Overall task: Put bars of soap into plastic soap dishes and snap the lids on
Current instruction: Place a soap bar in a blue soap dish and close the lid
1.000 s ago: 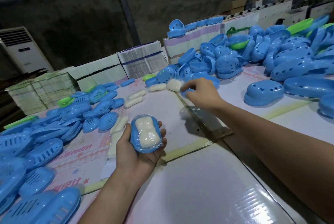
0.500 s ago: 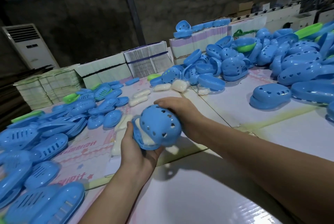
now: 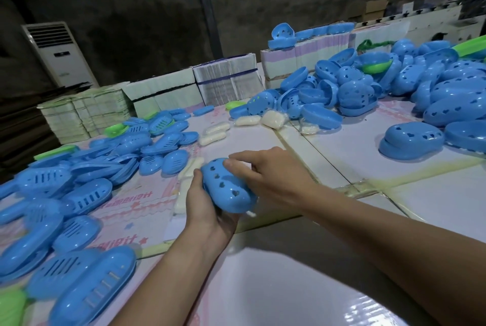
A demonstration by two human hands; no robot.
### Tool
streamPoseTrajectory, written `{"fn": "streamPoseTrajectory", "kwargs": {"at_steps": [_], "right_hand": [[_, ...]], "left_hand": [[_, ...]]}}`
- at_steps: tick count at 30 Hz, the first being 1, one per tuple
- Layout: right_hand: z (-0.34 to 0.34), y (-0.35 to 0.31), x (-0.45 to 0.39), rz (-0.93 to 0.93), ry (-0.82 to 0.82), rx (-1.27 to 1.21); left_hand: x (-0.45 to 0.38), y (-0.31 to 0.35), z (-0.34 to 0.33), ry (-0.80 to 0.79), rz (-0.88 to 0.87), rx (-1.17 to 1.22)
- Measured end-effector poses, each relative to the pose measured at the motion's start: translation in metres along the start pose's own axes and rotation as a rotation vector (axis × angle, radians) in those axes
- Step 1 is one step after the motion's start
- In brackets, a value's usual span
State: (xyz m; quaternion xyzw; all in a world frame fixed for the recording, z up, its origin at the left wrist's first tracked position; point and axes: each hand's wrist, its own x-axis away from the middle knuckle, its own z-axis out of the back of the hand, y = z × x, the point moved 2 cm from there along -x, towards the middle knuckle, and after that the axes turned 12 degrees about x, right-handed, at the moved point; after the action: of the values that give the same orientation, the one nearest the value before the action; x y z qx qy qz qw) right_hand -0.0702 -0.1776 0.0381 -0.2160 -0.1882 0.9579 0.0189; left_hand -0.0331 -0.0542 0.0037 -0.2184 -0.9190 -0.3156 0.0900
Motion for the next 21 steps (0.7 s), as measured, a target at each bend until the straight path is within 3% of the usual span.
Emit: {"fn": "streamPoseTrajectory", "kwargs": {"at_steps": [5,10,16,21], "right_hand": [[0.000,-0.006,0.002,0.028,-0.126,0.152],[-0.003,-0.006,0.002,-0.006,-0.253,0.062],[-0.014,-0.002,0.000,-0.111,-0.234,-0.269],[-0.022,-0.005,-0.001,-0.111,-0.171,-0.299]], "left_hand": [[0.000,0.003,0.002,-0.027,-0.018,-0.058],[0.001,0.002,0.000,-0.072,-0.018,-0.079],[0.004,0.002,-0.004,-0.072,-0.015,0.033],[0.005,0.001,-0.007,-0.140,-0.051,0.106]]}}
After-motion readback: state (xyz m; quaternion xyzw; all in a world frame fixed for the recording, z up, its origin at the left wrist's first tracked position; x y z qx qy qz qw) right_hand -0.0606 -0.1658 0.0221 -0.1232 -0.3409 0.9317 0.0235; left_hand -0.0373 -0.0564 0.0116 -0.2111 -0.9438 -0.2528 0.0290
